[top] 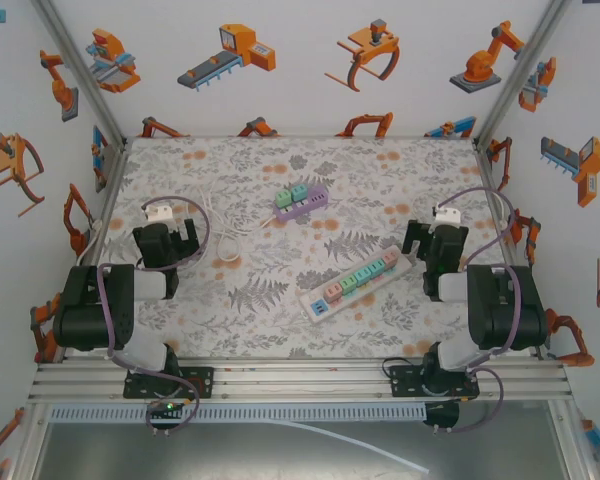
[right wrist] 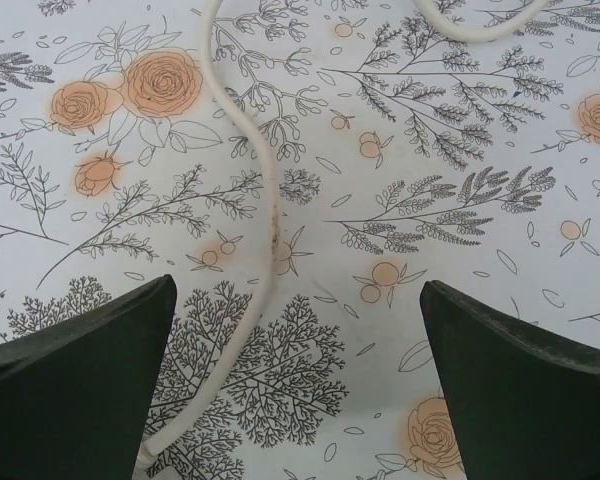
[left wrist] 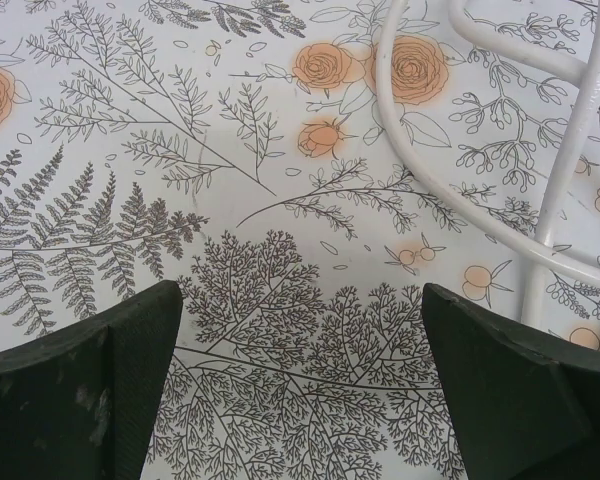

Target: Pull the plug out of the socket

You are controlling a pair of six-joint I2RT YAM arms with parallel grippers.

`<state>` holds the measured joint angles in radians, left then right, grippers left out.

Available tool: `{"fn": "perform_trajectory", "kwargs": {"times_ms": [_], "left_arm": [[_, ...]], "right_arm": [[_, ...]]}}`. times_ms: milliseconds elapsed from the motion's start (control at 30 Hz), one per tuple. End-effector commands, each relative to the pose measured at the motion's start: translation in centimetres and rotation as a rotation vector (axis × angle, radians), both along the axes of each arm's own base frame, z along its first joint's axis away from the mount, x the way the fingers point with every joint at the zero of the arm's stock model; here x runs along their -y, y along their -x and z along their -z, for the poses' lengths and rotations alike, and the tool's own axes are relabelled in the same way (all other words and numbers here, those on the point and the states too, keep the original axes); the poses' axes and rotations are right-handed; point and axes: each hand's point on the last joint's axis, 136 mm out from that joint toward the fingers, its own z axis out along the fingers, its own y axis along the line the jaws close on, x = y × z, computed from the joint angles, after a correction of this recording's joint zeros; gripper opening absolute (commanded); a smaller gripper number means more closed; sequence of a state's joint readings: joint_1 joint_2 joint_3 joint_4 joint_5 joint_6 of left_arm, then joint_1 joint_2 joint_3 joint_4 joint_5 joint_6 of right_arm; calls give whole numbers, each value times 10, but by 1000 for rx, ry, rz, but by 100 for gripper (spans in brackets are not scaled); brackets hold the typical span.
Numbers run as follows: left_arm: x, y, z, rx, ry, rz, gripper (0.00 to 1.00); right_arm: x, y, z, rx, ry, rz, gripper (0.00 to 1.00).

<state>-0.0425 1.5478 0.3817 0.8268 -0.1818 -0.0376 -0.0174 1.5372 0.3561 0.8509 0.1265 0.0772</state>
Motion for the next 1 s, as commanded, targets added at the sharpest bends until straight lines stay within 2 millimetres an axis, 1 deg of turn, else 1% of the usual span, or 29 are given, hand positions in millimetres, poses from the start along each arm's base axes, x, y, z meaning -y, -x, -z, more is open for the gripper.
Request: {"fn": "perform_trajectory", "kwargs": {"times_ms": [0,733,800,867,967], "left_arm": [[2,-8,-14,49,21,7,97],[2,-7,-15,53,20,7,97],[4,-6,-16,61,16,13,97],[5,-2,-20,87,9,16,97],[-1,9,-41,138,-14,-32,97]], "right_arm": [[-2,-10,-14,51,10,-9,99],[-3,-9,-15,58,9,-17,99],[-8,-8,-23,75,6,-46,99],[-10,-6,-35,81,6,-64,99],[-11,1,-63,94,4,-63,99]]}}
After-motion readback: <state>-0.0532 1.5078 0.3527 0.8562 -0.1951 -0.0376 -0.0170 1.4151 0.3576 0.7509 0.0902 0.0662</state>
